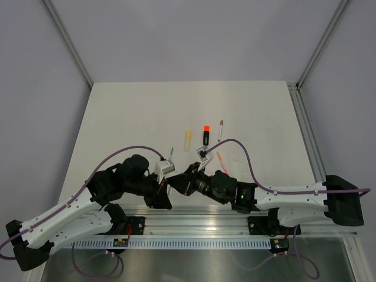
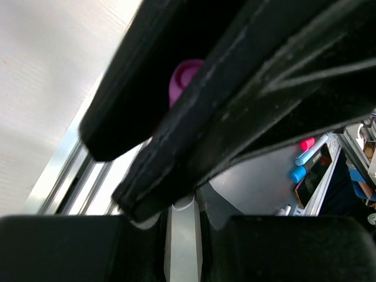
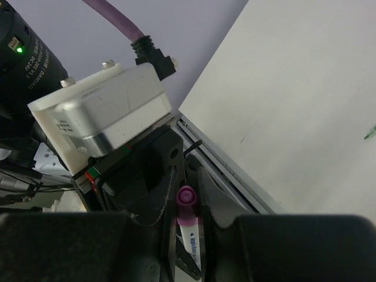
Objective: Insert the pens into the pen caps
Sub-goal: Press the pen cap onto the pen.
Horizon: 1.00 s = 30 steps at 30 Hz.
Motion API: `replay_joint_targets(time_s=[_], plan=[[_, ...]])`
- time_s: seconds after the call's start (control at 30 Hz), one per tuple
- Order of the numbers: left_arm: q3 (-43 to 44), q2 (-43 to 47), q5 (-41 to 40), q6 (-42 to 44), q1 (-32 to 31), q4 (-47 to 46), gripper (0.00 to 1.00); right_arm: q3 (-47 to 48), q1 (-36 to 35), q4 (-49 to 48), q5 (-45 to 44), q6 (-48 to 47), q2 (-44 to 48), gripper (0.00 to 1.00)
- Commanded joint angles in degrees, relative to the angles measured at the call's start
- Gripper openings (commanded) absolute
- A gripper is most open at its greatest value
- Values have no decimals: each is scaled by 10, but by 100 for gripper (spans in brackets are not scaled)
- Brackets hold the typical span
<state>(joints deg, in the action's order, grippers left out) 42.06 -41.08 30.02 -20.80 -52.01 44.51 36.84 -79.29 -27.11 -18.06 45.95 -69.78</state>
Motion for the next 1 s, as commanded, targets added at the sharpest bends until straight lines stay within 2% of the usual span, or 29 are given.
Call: replay_joint_targets(time_s=[0.0, 0.1, 0.17, 0.2, 0.23, 0.3, 0.33, 0.4, 0.53, 0.63, 0.7, 0.97], plan=[[87, 10, -115, -13, 51, -412, 0, -96, -101, 183, 210, 63, -16, 0], [82, 5, -103, -21, 57, -425, 0, -93, -111, 205, 187, 63, -2, 0], [80, 6, -99, -23, 61, -428, 0, -101, -112, 234, 141, 67, 26, 0], [78, 5, -98, -24, 61, -430, 0, -120, -111, 197, 142, 82, 40, 0], [77, 5, -98, -26, 61, -432, 0, -118, -111, 119, 170, 84, 28, 0], [73, 0, -90, -34, 62, -440, 0, -67, -112, 193, 151, 53, -5, 0], [64, -1, -88, -36, 62, -452, 0, -63, -111, 195, 129, 49, -3, 0], [57, -5, -82, -49, 61, -462, 0, -63, -95, 139, 130, 40, 1, 0], [57, 13, -102, -43, 62, -462, 0, -12, -94, 204, 87, 19, -12, 0], [56, 25, -111, -43, 62, -463, 0, -55, -86, 164, 80, 35, 44, 0], [55, 25, -110, -45, 62, -469, 0, -56, -85, 161, 85, 48, 34, 0], [24, 32, -84, -81, 56, -514, 0, 3, -64, 181, 46, 5, 62, 0]])
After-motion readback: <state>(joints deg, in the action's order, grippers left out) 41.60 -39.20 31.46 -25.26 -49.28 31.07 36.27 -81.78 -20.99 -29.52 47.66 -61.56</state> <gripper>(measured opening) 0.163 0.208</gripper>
